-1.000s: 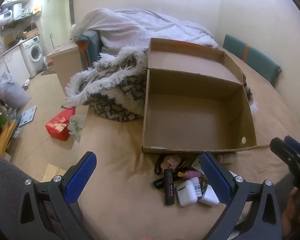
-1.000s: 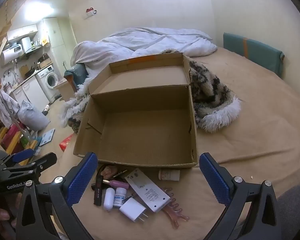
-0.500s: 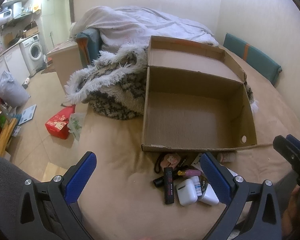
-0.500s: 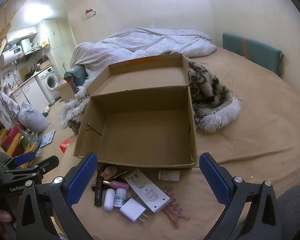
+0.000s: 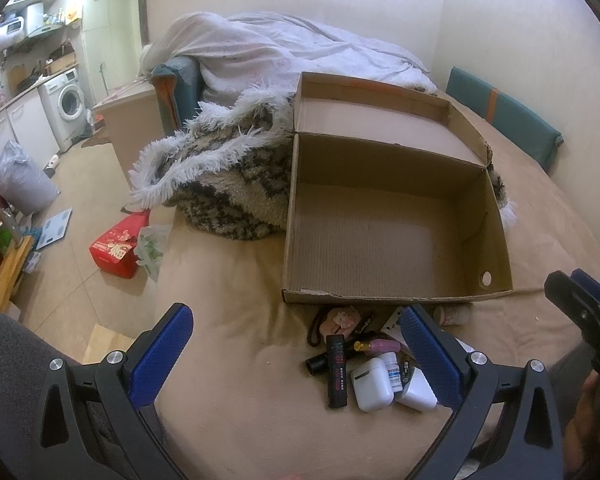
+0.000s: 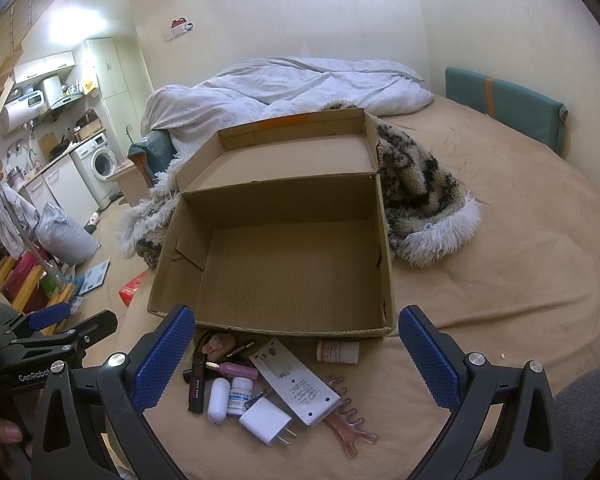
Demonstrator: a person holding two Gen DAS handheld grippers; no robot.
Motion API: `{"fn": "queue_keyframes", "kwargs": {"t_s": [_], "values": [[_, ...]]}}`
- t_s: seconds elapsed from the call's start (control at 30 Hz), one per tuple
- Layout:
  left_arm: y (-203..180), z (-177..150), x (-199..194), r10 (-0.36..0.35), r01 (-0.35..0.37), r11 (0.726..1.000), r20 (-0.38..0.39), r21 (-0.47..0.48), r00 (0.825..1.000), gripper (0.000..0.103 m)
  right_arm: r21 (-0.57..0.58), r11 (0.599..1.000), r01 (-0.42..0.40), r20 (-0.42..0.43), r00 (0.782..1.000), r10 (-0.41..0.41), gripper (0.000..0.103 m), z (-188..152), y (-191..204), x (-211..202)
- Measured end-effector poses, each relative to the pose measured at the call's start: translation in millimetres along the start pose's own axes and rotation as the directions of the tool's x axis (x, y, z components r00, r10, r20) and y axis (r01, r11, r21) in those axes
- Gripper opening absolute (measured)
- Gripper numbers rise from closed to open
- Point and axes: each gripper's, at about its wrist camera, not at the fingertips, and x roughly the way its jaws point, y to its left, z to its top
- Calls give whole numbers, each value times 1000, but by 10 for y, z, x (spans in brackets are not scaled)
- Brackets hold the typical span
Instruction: Organize rigid objects
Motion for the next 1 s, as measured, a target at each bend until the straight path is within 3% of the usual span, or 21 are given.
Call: {"fn": "queue_keyframes", "kwargs": {"t_s": [1.0], "values": [[38, -3, -1, 6, -6, 1000, -13, -14, 1000, 103, 0, 1000, 2, 5, 1000, -2, 103, 15, -9, -12]]}}
